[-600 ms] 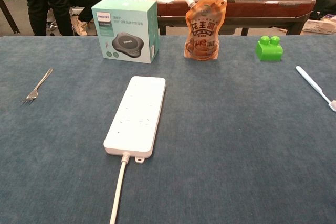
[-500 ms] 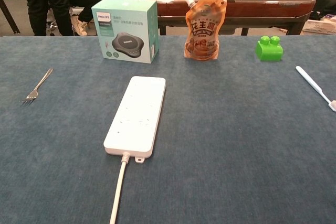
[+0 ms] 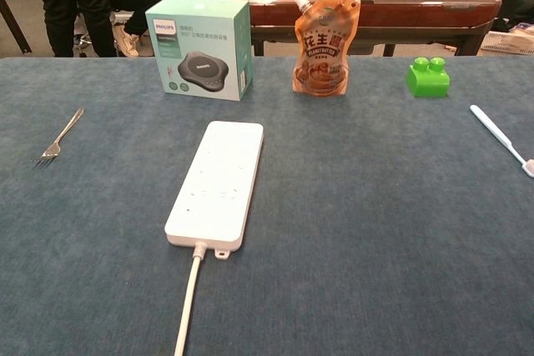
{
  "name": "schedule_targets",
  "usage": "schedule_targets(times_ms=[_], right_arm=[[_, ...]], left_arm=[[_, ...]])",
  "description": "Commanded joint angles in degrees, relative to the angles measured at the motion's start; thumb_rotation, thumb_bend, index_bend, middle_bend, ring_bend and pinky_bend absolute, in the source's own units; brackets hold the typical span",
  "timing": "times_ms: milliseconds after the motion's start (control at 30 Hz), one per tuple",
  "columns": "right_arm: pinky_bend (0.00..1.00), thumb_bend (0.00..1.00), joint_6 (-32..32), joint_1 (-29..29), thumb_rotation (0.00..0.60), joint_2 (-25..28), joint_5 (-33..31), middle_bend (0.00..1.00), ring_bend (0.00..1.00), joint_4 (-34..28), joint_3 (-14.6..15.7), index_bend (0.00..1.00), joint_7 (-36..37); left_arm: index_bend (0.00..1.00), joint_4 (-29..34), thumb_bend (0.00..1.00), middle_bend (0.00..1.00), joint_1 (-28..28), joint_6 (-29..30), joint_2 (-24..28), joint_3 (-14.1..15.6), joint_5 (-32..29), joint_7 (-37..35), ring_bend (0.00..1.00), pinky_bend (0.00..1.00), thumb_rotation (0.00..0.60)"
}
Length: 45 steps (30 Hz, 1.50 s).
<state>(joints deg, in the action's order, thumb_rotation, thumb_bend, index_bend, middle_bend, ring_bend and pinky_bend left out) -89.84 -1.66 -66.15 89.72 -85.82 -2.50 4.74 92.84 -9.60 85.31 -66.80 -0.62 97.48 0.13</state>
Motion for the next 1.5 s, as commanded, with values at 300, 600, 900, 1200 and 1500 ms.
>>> schedule_targets(times_ms=[300, 600, 900, 1200, 1500], right_arm=[[0.51, 0.17, -0.96, 0.04, 0.6, 2.44, -0.32, 0.29, 0.31, -2.91, -1.18, 0.39, -0.11], [0.51, 0.17, -0.31, 0.21, 0.6, 2.22, -0.71, 0.3, 0.31, -2.44, -0.83, 0.39, 0.16], [0.51, 0.17, 0.37, 0.24, 0.6, 1.78, -1.18, 0.31, 0.31, -1.17, -0.69, 0.39, 1.03], [0.51, 0.17, 0.77, 0.06, 0.6, 1.73, -1.35, 0.31, 0.31, -0.76, -0.8, 0.39, 1.51], [0.51, 0.17, 1.39, 0.04, 0.6, 1.2, -1.61, 0.31, 0.31, -0.15, -0.58, 0.39, 1.82]], left_arm=[[0.4, 0.4, 0.43, 1.0, -9.71, -5.99, -1.77, 0.83, 10.64, -3.41, 1.0, 1.0, 0.6], [0.36, 1.68, 0.55, 1.0, -16.65, -17.75, -5.27, 1.44, 11.38, 3.53, 1.0, 1.0, 0.6], [0.34, 0.98, 0.63, 1.0, -20.4, -24.04, -8.45, 0.6, 6.95, 6.37, 1.0, 1.0, 0.6], [0.33, 2.71, 0.65, 1.0, -22.95, -29.55, -8.49, -0.27, 1.29, 11.61, 1.0, 1.0, 0.6], [0.33, 4.76, 0.65, 1.0, -24.44, -33.18, -9.37, -0.74, -4.51, 16.83, 1.0, 1.0, 0.6]])
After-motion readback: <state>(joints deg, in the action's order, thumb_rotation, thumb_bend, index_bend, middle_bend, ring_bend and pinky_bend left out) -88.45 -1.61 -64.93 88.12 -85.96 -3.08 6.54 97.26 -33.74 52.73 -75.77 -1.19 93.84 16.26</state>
